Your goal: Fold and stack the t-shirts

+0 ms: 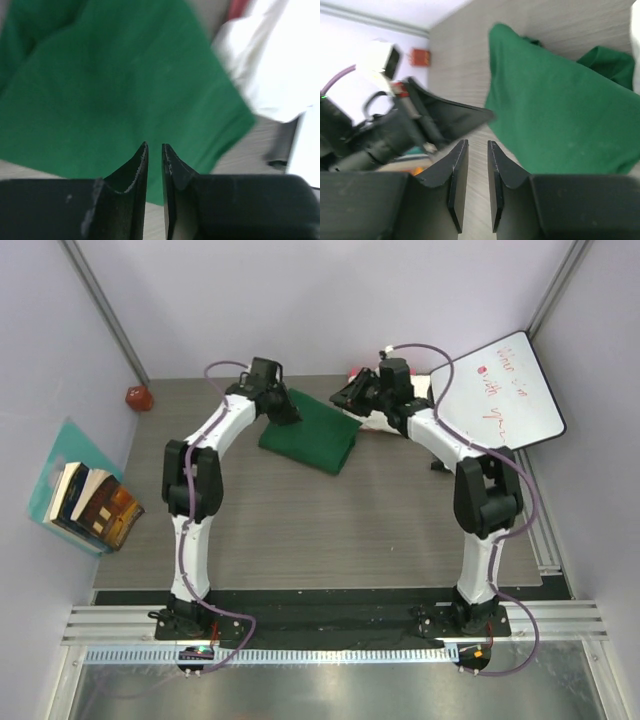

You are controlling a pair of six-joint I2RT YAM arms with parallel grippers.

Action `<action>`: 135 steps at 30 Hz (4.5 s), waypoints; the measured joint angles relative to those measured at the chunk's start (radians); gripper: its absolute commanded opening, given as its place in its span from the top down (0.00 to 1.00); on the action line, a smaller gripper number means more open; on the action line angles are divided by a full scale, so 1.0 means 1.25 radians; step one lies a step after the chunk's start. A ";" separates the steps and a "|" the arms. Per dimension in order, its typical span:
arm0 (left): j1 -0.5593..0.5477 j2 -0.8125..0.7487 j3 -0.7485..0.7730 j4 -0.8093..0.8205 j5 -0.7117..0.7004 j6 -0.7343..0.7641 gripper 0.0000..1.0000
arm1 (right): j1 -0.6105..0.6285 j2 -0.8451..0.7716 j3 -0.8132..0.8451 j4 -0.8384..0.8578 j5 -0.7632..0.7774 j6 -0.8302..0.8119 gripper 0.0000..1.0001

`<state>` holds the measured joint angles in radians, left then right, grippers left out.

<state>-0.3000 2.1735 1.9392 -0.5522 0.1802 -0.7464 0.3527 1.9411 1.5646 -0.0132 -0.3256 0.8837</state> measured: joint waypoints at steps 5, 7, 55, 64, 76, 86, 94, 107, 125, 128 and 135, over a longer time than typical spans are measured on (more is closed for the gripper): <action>-0.030 0.108 -0.001 -0.019 -0.005 0.019 0.86 | 0.027 0.153 0.097 -0.061 0.002 -0.042 0.79; -0.034 0.129 -0.001 -0.019 -0.011 0.028 0.85 | 0.030 0.200 0.103 -0.076 0.008 -0.050 0.80; -0.135 -0.339 -0.307 -0.144 -0.215 0.078 0.58 | 0.096 -0.149 -0.192 -0.200 0.068 -0.209 0.74; -0.131 -0.236 -0.438 -0.131 -0.262 0.081 0.80 | 0.111 -0.046 -0.266 -0.184 0.092 -0.177 0.76; -0.089 -0.299 -0.584 -0.121 -0.332 0.052 0.84 | 0.130 0.031 -0.270 -0.108 0.081 -0.144 0.79; -0.086 -0.398 -0.645 -0.128 -0.335 0.039 0.34 | 0.131 0.041 -0.287 -0.055 0.059 -0.134 0.69; 0.006 -0.486 -0.631 -0.124 -0.250 0.061 0.21 | 0.111 -0.017 -0.364 -0.021 0.053 -0.139 0.64; 0.064 -0.650 -0.760 -0.104 -0.173 0.038 0.16 | 0.042 -0.129 -0.405 -0.009 -0.043 -0.163 0.51; 0.081 -0.771 -0.967 0.016 -0.062 -0.072 0.16 | -0.017 0.050 -0.562 0.542 -0.373 0.153 0.41; 0.081 -0.754 -0.967 0.023 -0.059 -0.072 0.17 | -0.018 0.077 -0.577 0.586 -0.391 0.176 0.41; 0.082 -0.711 -0.967 0.027 -0.058 -0.070 0.18 | -0.018 0.094 -0.581 0.597 -0.412 0.173 0.43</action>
<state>-0.1978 1.2846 0.7307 -0.5179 0.1074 -0.8345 0.3302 2.0586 0.8387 0.7330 -0.8402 1.1004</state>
